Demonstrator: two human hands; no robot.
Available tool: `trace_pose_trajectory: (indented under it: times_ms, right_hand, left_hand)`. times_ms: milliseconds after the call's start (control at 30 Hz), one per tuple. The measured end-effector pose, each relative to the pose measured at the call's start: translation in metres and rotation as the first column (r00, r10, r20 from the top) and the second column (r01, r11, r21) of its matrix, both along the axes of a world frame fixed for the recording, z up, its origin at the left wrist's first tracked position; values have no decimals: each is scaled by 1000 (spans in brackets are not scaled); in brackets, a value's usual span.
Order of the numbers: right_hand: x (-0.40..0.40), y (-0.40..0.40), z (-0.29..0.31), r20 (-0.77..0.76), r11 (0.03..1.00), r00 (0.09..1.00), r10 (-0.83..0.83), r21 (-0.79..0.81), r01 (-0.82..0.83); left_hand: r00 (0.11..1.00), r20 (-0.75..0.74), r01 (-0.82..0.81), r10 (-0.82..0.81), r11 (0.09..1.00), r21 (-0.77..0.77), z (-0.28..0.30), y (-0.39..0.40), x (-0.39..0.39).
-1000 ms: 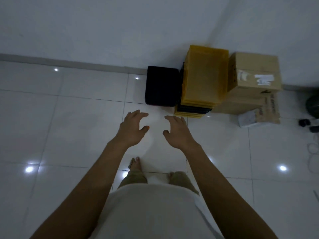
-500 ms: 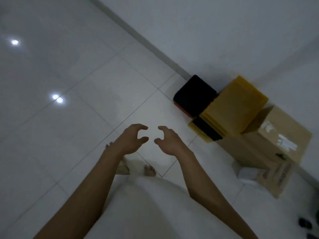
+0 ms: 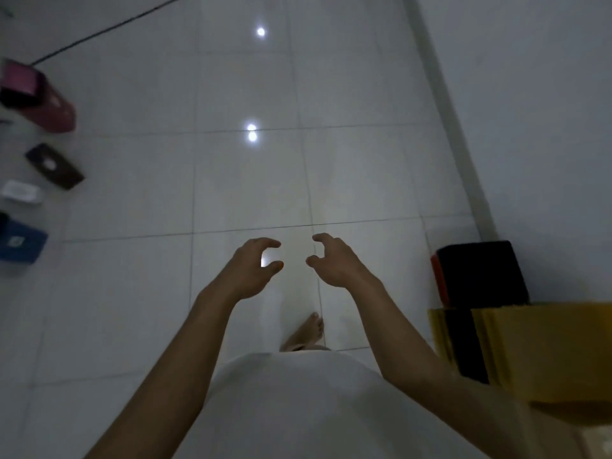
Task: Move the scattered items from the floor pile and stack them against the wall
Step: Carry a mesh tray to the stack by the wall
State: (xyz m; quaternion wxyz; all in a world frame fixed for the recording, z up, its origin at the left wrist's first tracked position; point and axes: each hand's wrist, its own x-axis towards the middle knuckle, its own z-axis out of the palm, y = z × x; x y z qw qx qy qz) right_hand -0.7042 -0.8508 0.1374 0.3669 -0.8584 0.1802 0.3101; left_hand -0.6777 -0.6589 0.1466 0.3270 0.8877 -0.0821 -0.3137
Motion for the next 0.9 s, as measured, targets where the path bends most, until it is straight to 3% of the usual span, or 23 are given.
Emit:
trace_pose_trajectory:
  times_ms: [333, 600, 900]
  right_hand:
    - [-19, 193, -5, -32, 906, 905, 424, 18, -424]
    - [-58, 317, -1, -45, 830, 830, 555, 83, -551]
    - [-10, 430, 11, -44, 699, 698, 714, 83, -710]
  left_hand:
    - [895, -90, -440, 436, 897, -34, -15, 183, -100]
    - [771, -134, -631, 623, 775, -28, -12, 306, -176]
    - [595, -100, -804, 797, 591, -69, -10, 406, -164]
